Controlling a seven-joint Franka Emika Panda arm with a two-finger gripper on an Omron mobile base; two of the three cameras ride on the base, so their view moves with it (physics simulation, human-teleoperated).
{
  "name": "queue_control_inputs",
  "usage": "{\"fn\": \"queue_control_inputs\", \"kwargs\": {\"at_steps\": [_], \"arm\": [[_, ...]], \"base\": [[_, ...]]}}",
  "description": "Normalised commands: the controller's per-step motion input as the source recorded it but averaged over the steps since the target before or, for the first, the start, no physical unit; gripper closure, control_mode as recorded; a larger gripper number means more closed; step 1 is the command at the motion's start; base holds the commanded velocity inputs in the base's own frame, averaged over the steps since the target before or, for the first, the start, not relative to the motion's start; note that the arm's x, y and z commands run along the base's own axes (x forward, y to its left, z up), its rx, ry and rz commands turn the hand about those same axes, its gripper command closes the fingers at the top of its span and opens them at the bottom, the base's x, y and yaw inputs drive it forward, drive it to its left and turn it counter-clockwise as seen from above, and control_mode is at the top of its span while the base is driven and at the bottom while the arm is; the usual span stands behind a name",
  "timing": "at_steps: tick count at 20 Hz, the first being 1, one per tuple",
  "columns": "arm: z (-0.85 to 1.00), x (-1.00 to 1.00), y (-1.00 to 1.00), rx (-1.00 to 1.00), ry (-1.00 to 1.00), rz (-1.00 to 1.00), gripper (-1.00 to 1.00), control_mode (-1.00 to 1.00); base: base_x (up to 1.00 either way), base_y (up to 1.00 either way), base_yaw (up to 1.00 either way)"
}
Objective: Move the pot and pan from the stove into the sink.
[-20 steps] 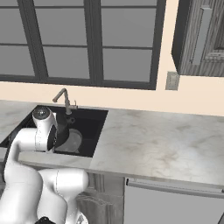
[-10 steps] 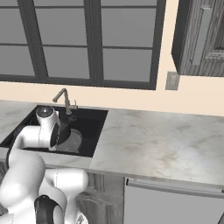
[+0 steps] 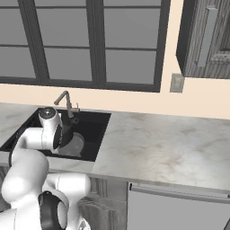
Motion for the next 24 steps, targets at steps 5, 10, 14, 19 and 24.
{"fn": "queue_control_inputs", "kwargs": {"at_steps": [5, 10, 14, 19, 24], "arm": [[-0.29, 0.22, 0.0, -0.01, 0.0, 0.0, 1.0, -1.0], [-0.27, 0.26, 0.0, -0.01, 0.0, 0.0, 1.0, -1.0], [-0.25, 0.32, 0.01, -0.02, 0.0, 0.0, 1.0, -1.0], [-0.2, 0.32, 0.0, -0.02, 0.0, 0.0, 1.0, -1.0], [-0.14, 0.16, 0.0, -0.02, 0.0, 0.0, 1.0, -1.0]], "base": [[0.0, 0.0, 0.0], [0.0, 0.0, 0.0], [0.0, 0.0, 0.0], [0.0, 0.0, 0.0], [0.0, 0.0, 0.0]]}}
